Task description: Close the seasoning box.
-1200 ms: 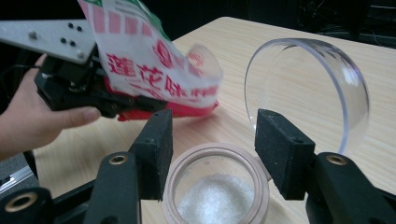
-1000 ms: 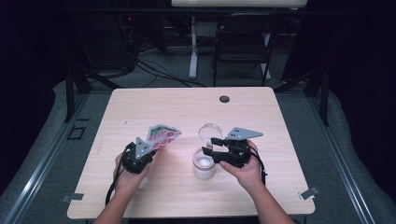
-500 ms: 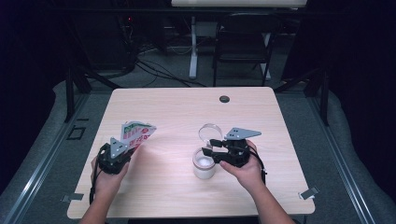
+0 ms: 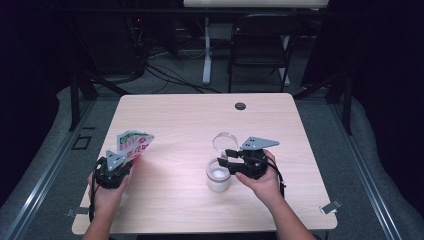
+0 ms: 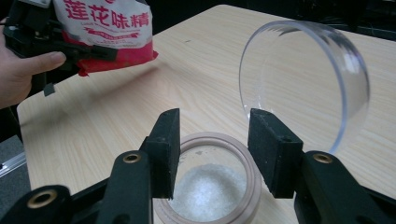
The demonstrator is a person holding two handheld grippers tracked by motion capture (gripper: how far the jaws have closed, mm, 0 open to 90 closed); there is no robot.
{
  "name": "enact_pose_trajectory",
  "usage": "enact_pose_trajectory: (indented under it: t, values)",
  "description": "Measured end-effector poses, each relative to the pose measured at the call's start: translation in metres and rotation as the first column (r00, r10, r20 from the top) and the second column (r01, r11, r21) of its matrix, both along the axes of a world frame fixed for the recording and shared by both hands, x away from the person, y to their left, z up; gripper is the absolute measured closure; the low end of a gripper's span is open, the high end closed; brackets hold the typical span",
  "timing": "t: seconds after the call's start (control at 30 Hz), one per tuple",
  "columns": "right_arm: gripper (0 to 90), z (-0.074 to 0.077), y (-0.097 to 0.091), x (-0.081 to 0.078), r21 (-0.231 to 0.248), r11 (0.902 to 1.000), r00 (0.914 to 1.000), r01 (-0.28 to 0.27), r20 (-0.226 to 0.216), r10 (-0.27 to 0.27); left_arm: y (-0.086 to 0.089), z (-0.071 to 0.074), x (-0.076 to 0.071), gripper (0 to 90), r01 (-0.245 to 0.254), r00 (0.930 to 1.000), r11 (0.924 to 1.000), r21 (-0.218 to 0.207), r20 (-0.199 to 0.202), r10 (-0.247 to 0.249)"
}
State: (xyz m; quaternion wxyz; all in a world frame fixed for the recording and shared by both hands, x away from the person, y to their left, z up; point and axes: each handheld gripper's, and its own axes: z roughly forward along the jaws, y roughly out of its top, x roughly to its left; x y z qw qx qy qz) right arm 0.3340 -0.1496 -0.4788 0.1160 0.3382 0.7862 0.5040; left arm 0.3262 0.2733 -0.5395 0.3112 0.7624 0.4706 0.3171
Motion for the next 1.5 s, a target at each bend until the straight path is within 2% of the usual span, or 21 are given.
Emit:
enact_pose_trajectory:
  t: [0.17,0.37,0.77,1.0,1.13,1.5]
  values:
    - [54.0,-0.001,0.0,0.0,0.009,0.9999,0.9999,0.007,0.008,-0.007,0.001,-0.006,0.002,80.0,-0.016,0.9998,0.9999,-0.004,-0.015,0.016]
    - [54.7,0.0,0.0,-0.001,0.017,0.9999,1.0,0.002,0.007,-0.002,-0.001,-0.011,0.004,79.9,-0.014,0.999,0.9998,0.011,-0.043,0.015]
    - [60.4,0.0,-0.001,-0.001,0.015,0.9998,0.9999,-0.011,-0.006,0.012,0.001,-0.013,0.002,79.7,-0.026,0.9979,0.9996,-0.007,-0.06,0.025]
    - [54.7,-0.001,0.001,-0.001,0.02,0.9998,1.0,0.003,0.003,-0.003,0.001,-0.014,0.001,79.3,-0.029,0.9976,0.9995,-0.006,-0.063,0.029]
    - [49.3,-0.001,0.002,0.0,0.014,0.9999,1.0,-0.006,-0.003,0.006,0.001,-0.014,0.001,79.3,-0.034,0.9973,0.9993,-0.012,-0.065,0.033]
    - [48.3,-0.001,0.001,0.0,0.035,0.9994,1.0,-0.005,-0.004,0.005,0.002,-0.014,0.0,78.7,-0.037,0.9965,0.9992,-0.017,-0.075,0.036]
